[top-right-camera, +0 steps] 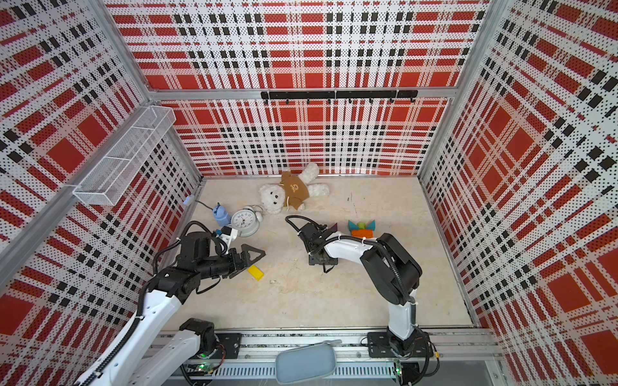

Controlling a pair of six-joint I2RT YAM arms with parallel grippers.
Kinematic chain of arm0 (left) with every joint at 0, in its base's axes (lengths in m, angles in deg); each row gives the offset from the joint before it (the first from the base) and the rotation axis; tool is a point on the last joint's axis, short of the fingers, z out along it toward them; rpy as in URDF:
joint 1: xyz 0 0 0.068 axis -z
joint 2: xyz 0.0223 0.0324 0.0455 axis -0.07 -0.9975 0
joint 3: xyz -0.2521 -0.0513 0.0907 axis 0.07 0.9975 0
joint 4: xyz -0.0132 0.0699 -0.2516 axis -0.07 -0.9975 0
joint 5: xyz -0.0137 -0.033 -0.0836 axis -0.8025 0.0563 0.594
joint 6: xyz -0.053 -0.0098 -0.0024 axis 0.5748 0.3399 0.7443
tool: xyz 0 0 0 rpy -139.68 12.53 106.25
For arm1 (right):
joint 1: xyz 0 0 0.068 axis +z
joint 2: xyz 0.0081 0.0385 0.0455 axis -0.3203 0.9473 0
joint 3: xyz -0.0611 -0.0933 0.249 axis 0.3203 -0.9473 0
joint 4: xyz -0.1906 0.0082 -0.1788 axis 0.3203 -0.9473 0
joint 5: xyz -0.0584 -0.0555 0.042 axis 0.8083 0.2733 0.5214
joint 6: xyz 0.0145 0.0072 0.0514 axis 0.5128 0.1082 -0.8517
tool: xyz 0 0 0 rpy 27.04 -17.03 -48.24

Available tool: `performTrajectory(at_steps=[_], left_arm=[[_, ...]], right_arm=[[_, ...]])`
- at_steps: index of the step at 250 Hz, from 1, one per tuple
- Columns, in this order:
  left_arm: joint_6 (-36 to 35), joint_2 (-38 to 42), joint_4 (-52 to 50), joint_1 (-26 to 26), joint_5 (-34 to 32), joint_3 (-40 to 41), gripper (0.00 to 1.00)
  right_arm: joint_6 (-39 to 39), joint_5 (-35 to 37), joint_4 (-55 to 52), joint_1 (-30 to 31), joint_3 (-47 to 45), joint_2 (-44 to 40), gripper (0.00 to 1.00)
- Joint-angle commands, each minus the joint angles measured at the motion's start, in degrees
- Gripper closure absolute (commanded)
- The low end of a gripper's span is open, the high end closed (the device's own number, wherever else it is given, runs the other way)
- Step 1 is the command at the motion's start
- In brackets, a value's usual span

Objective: Assemble a carrot with building blocks
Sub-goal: Assemble the building block at the center of the board.

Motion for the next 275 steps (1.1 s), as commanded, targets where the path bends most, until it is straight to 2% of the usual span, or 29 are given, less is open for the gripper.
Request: performTrajectory(at_steps=[1,134,174,204,241,250,275], left_arm=[[0.0,0.5,1.4,0.2,0.4,0.6,0.0],[0.0,0.5,1.4,0.2,0.4,0.7,0.0],[0.0,0.5,1.4,0.3,0.4,0.7,0.01],[0.0,0.4,1.4,0.4,0.3,0.6,0.0],[-0.1,0.6,1.3,0.4,0.3,0.6,0.0],[-0.1,0.5,1.4,0.4,0.3,0.6,0.0],[-0.2,0.4,1.4,0.4,0.5,0.5,0.01]], right_arm=[[0.1,1.3,-1.0,-0.3,0.4,2.7,0.35],[0.3,1.1,-0.8,-0.3,0.3,3.7,0.33],[0.8,0.8,-0.4,-0.3,-0.1,2.5,0.26],[2.1,0.2,0.3,-0.2,-0.4,1.2,0.16],[3.2,-0.3,0.8,0.2,-1.0,-0.8,0.09],[3.4,-0.4,0.5,0.4,-1.0,-1.2,0.03],[4.2,-0.1,-0.6,1.6,-0.4,-2.8,0.03]])
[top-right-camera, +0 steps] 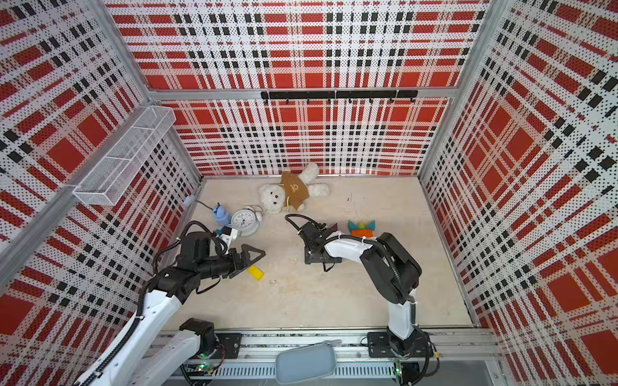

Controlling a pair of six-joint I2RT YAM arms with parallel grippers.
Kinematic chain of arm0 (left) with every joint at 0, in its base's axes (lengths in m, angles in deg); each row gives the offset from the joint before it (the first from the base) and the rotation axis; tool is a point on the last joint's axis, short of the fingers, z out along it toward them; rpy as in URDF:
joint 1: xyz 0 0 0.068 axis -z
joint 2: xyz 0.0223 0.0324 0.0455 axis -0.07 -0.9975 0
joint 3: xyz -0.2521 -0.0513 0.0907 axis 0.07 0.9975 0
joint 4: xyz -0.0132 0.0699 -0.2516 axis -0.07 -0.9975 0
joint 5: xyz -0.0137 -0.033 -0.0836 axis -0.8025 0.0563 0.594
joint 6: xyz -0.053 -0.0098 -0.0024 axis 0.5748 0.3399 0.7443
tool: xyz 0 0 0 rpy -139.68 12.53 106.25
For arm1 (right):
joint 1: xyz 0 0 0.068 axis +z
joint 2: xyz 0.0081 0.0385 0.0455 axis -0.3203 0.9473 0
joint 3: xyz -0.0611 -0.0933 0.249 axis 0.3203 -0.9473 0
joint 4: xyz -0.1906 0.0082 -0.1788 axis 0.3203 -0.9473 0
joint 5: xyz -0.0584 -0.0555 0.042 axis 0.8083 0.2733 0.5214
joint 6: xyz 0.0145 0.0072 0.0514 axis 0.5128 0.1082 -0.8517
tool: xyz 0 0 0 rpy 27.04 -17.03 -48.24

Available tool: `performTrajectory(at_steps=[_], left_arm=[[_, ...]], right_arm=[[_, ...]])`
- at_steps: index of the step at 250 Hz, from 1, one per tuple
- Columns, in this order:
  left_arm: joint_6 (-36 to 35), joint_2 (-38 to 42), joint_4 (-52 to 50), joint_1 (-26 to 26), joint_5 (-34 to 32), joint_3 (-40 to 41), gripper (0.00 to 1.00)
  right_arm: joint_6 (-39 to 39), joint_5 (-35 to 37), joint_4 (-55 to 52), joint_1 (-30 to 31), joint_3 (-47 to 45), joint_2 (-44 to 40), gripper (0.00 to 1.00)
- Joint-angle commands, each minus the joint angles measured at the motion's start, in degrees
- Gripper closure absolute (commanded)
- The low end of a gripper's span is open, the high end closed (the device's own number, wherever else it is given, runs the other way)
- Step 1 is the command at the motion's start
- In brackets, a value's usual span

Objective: Assemble a carrot with building blocks
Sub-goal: Assemble the building block at the center of the board, then adjust the building block at the center of the board.

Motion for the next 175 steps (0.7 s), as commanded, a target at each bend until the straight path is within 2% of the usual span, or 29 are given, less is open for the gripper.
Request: performTrajectory(at_steps=[1,47,75,113,122,143,175], left_arm=[[-0.2,0.4,1.4,0.4,0.5,0.5,0.01],[-0.5,1.2,0.8,-1.9,-1.5,0.1,0.0],[-0.3,1.7,-4.2,-5.9,-11.1,-1.6,0.0],[0.1,0.3,-8.6,-13.2,-18.3,-3.4,0.01],[0.5,-0.2,-9.3,-14.3,-19.7,-3.8,0.01],[1.0,-1.4,-11.5,-15.7,-23.1,-4.7,0.0],[0.9,-1.6,-12.3,-17.1,-24.2,-5.0,0.01]], right_arm=[[1.4,-0.1,-1.7,1.4,-0.4,-2.8,0.03],[1.9,3.9,-8.1,6.4,4.2,-7.0,0.12],[2.8,1.3,-7.5,9.7,8.2,-6.4,0.19],[5.7,-3.0,-3.6,14.7,16.2,1.3,0.21],[6.8,-5.9,-2.3,15.4,18.1,3.4,0.21],[9.5,-9.4,1.2,17.2,21.4,7.7,0.21],[12.5,-12.2,0.5,19.0,29.1,15.1,0.21]])
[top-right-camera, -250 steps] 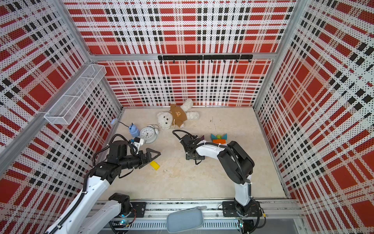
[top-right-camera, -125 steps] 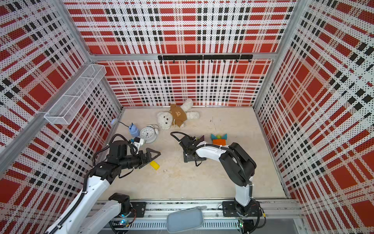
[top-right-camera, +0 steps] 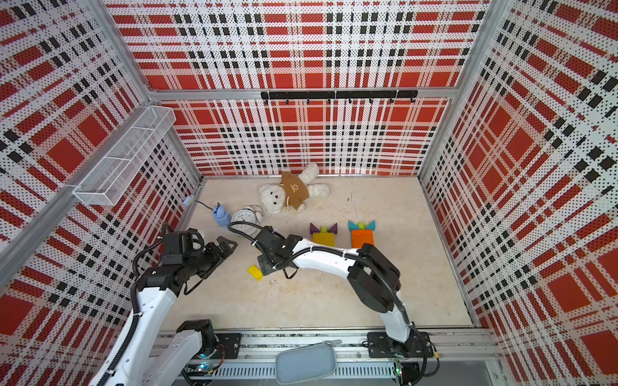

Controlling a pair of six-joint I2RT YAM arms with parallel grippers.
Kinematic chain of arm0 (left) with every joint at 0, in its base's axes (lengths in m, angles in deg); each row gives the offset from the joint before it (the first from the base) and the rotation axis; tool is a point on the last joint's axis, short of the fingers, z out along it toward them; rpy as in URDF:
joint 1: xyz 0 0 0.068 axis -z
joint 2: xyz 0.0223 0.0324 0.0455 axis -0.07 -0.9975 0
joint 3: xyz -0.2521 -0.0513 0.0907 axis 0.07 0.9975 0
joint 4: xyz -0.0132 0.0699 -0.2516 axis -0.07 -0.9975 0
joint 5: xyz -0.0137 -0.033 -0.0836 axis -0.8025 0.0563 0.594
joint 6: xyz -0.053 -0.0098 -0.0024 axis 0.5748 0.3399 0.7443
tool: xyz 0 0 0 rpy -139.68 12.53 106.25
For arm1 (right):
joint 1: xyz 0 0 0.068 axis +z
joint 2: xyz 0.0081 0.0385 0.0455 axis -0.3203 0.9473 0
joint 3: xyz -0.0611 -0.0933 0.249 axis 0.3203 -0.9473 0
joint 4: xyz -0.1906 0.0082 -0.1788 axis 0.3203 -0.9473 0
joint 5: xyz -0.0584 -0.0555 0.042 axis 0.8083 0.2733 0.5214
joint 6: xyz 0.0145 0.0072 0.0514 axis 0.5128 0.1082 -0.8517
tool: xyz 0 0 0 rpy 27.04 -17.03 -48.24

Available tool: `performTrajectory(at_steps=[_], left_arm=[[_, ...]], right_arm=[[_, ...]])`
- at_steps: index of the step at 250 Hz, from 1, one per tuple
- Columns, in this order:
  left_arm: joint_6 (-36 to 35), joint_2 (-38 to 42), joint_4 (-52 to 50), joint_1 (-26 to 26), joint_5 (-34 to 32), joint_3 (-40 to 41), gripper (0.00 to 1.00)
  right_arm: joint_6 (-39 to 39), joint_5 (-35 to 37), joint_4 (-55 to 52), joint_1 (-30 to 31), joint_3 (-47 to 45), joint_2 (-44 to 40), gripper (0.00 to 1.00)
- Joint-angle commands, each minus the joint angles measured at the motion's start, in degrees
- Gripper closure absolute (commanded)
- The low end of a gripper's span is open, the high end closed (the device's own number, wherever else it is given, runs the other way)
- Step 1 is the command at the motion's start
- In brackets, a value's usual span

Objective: Assemble a carrot with building blocks
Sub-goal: Adjust the building block at the center of the board.

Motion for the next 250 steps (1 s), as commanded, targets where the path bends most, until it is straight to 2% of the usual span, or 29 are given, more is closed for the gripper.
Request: performTrajectory(at_steps=[1,48,91,166,194,232,250], left_arm=[[0.5,0.2,-3.1,-1.3,-4.5,-1.7,0.01],[0.5,0.2,-2.2,-1.9,-3.1,-1.3,0.0],[0.4,-0.8,-1.1,-2.0,-0.5,-0.7,0.01],[0.4,-0.8,-0.3,-2.5,1.2,-0.3,0.01],[-0.3,-0.7,0.4,-2.6,3.1,-0.2,0.01],[-1.2,-0.8,2.8,-2.6,8.2,0.7,0.0],[-1.2,-1.0,2.8,-2.6,7.7,0.6,0.0]], right_arm=[[4.7,-4.4,1.3,1.4,5.9,6.1,0.21],[8.3,-5.4,-0.1,1.9,13.3,13.5,0.26],[9.2,-6.6,-3.1,1.9,16.7,17.1,0.5],[8.4,-3.1,1.1,1.9,6.2,10.1,0.73],[8.3,0.2,1.9,1.5,1.6,6.5,0.75],[8.2,1.5,1.3,-0.3,-2.6,3.9,0.74],[8.5,0.7,1.8,-1.2,-3.8,3.3,0.73]])
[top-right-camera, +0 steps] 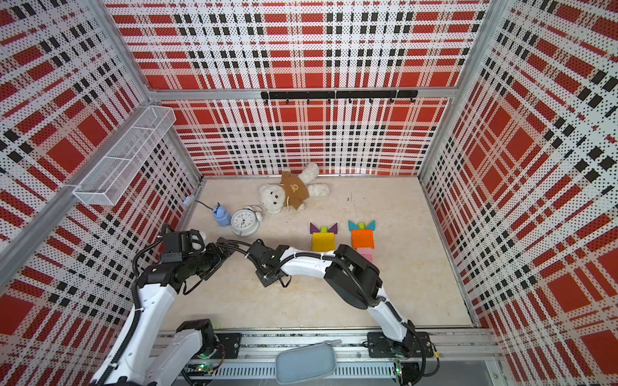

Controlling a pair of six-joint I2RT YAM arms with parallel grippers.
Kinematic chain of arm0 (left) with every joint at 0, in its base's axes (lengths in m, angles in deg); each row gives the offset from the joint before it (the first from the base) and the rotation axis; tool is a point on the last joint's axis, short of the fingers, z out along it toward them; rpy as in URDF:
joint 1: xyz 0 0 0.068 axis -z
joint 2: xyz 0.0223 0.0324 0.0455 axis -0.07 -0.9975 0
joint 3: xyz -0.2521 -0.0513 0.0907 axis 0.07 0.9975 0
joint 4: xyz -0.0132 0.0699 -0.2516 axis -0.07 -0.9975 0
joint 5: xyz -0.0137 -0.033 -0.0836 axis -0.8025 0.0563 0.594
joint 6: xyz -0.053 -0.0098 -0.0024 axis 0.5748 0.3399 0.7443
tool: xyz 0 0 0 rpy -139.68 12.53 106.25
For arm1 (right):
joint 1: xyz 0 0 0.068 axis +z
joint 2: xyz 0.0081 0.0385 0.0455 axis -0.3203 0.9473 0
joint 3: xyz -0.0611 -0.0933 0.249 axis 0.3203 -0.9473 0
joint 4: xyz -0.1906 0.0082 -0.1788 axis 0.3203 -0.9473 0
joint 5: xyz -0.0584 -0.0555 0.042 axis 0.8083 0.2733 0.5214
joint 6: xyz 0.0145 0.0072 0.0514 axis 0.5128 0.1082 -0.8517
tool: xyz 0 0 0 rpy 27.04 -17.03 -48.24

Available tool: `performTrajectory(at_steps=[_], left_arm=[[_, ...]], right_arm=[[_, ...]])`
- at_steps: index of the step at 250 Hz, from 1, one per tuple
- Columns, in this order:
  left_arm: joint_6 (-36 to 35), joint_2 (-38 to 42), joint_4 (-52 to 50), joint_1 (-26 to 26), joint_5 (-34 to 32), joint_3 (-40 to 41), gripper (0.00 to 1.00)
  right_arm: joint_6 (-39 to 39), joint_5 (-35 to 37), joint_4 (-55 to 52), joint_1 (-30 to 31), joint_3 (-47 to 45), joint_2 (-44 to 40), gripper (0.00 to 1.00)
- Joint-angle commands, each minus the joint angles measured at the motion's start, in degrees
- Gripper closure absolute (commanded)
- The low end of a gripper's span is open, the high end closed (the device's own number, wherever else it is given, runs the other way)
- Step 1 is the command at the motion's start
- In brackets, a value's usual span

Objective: Assemble a carrot with building blocks
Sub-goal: Adjust the building block at the center of the board.

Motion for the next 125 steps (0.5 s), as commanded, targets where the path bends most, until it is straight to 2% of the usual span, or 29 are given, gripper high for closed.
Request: performTrajectory(at_steps=[1,18,28,45,68,95,125], left_arm=[[-0.3,0.3,3.0,-0.6,1.5,0.3,0.0],[-0.3,0.7,2.4,-1.0,0.7,0.0,0.0],[-0.3,1.0,2.3,-1.2,0.7,0.0,0.01],[-0.2,1.5,2.5,-1.3,0.9,0.1,0.0],[0.0,2.0,2.5,-1.4,0.5,0.2,0.01],[0.0,2.2,2.3,-1.6,0.4,0.1,0.01],[-0.1,2.3,2.3,-1.6,0.6,0.1,0.01]], right_arm=[[-0.1,1.7,0.2,-2.2,-2.7,-2.6,0.73],[1.4,1.2,0.4,-2.4,-3.0,-3.0,0.69],[2.3,0.8,0.0,-2.4,-2.7,-2.9,0.63],[2.5,0.9,-1.5,-2.4,-2.1,-2.8,0.45],[2.0,1.3,-4.0,-2.4,-1.1,-2.5,0.37],[0.9,4.6,-8.5,-2.7,0.2,-1.6,0.35],[0.0,5.2,-10.3,-3.4,-0.4,-2.2,0.36]])
